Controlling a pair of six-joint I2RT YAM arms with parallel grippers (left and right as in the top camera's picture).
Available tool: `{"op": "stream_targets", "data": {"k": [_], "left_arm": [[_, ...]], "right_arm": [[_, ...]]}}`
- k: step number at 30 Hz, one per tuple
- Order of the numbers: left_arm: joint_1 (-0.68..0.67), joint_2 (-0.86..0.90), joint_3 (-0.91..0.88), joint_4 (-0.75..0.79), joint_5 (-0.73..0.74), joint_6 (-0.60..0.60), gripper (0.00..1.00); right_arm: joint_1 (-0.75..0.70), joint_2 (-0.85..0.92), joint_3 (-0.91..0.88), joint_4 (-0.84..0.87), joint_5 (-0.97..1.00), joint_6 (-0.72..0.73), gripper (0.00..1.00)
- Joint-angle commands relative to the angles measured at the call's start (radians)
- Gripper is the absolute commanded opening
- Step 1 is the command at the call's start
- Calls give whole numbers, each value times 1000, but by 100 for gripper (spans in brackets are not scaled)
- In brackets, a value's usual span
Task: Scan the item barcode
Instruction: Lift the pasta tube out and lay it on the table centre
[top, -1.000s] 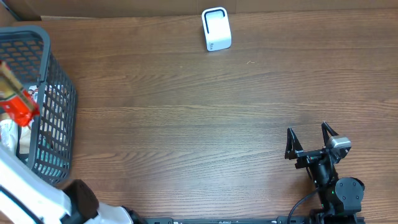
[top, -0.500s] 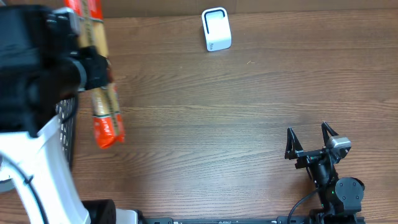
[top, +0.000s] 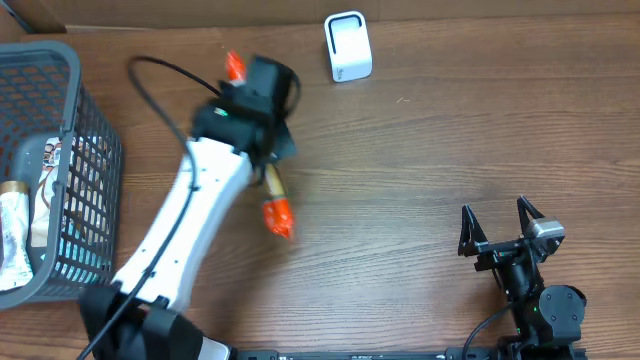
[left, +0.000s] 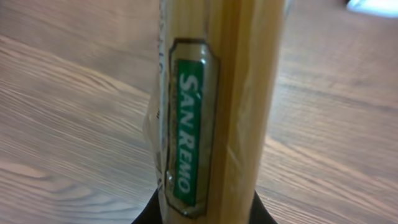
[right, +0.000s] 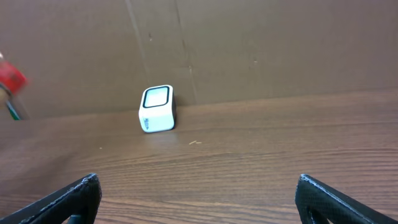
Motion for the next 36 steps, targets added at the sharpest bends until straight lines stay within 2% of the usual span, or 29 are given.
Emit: {"op": "stream_targets", "data": {"k": [1, 13, 14, 15, 16, 18, 20, 26, 28, 31, 36], "left_arm": [[-34, 6, -102, 76, -79, -62, 4], [-93, 207, -140, 38, -92, -28, 4], [-99, 212, -140, 40, -89, -24, 11], [-103, 212, -140, 43, -82, -18, 33], [-107, 211, -134, 49, -65, -2, 68], [-107, 211, -113, 48, -46, 19, 82], [-107, 210, -74, 30, -39, 34, 87], [-107, 210, 121, -64, -24, 59, 89], [-103, 209, 227, -112, -27, 89, 90], [-81, 201, 403, -219, -64, 111, 100], [21, 189, 735, -454, -95, 157, 100]], "right_arm": [[4, -5, -10, 5, 4, -1, 100], [4, -5, -10, 5, 4, -1, 100], [4, -5, -10, 5, 4, -1, 100], [4, -5, -10, 5, 4, -1, 100], [4, -5, -10, 5, 4, -1, 100], [4, -5, -10, 5, 4, -1, 100], [4, -5, -10, 5, 4, -1, 100], [4, -5, -10, 5, 4, -1, 100], [4, -5, -10, 5, 4, -1, 100], [4, -5, -10, 5, 4, -1, 100], [4, -5, -10, 5, 4, -1, 100]]}}
